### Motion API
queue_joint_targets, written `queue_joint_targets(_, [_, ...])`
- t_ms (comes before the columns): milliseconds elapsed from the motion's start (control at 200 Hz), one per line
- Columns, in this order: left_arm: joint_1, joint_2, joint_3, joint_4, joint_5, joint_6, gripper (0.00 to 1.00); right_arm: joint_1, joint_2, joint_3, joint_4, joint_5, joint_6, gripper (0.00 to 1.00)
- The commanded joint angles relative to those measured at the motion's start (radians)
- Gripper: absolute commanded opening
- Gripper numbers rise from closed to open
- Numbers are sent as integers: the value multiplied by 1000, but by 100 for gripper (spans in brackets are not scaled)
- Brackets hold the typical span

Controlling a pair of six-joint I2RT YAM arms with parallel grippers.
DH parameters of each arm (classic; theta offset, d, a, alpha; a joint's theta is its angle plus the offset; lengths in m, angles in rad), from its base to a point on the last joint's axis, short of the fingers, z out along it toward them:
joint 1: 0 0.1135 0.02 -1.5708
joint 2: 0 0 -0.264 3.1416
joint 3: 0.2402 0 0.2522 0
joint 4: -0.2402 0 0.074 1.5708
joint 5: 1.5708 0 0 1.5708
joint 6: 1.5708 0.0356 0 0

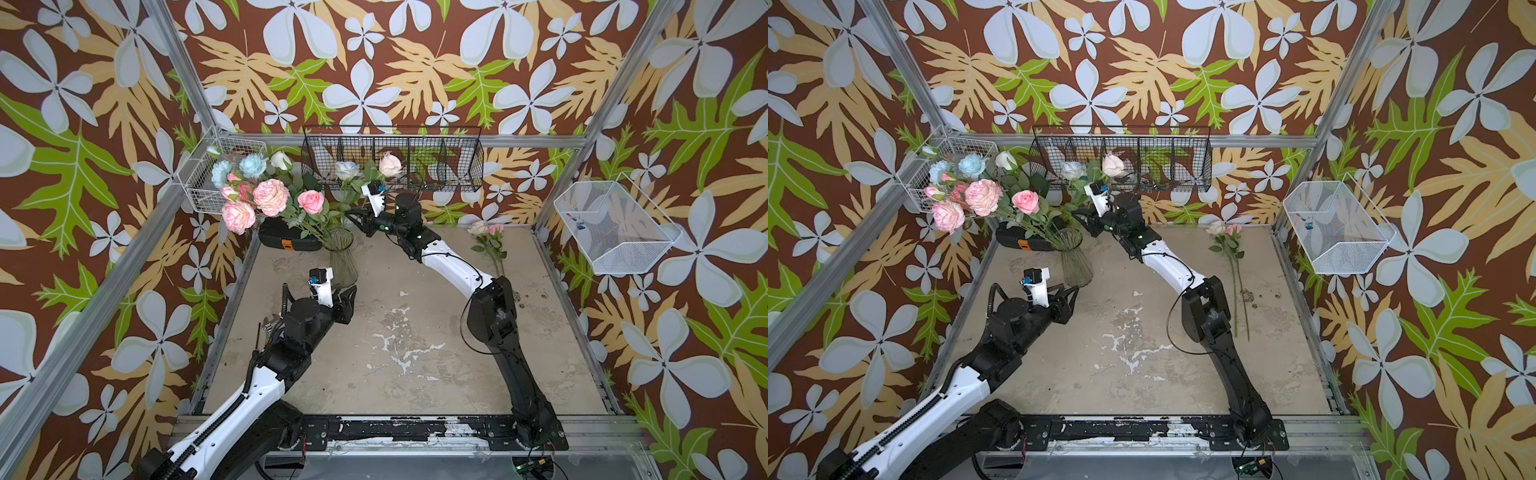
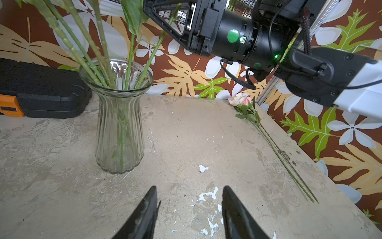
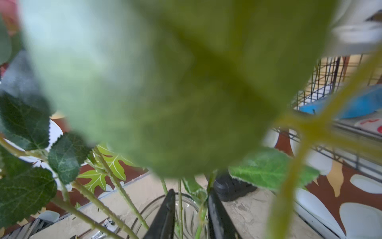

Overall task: Pick out pink flowers from the vase
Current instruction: Pick up the flower from the vase.

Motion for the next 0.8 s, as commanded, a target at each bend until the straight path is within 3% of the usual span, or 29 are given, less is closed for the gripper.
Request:
queue_joint_targets(0, [0, 3, 9, 38, 4, 4, 51, 1, -22, -12, -26, 3, -30, 26])
queue_joint_targets(791, [0, -3, 6, 50, -6, 4, 52, -1, -65, 94, -156, 26, -81, 13])
